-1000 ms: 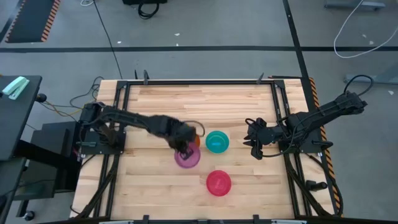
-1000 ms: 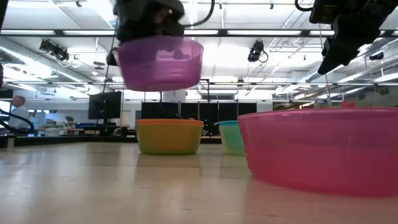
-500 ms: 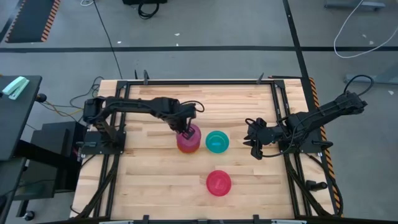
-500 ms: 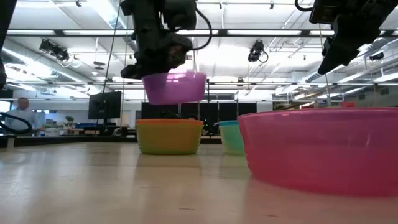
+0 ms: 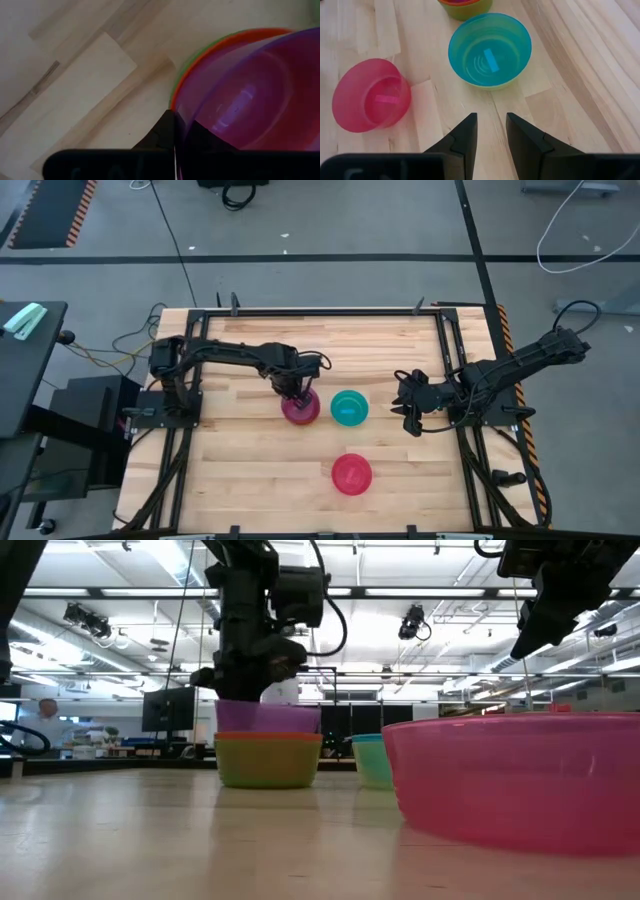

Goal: Nest bowls inside each other
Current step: Stack the purple bowl on the orange bowl, then stack the pink bowl on the blue bowl

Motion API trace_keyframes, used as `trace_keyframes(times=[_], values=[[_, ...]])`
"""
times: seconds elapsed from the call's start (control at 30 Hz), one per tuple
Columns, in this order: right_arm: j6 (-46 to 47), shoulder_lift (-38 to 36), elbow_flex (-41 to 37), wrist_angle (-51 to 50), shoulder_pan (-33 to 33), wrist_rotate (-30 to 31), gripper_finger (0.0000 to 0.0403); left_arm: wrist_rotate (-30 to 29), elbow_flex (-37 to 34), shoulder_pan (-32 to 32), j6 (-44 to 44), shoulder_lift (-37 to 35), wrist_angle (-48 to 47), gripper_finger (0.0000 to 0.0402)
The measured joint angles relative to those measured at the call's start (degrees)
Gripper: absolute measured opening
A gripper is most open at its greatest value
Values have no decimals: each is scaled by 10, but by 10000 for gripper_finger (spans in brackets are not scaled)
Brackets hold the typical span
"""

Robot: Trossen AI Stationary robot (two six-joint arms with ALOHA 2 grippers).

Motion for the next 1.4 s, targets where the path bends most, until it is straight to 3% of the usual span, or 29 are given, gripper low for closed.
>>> trace_keyframes(times=[0.2, 0.57, 1.07, 1.27, 1.4], values=[[0, 0, 0, 0, 0, 0, 111, 4, 2, 0, 12, 19, 4, 9], [0, 0, 0, 0, 0, 0, 111, 32, 0, -5, 23, 11, 31, 78], [40, 5, 0, 11, 5, -28, 111, 39, 0, 4, 64, -2, 20, 112], [69, 51, 0, 54, 40, -31, 111, -20, 0, 0, 51, -49, -51, 108], [91, 93, 0, 83, 50, -51, 111, -51, 0, -38, 20, -80, -69, 106]])
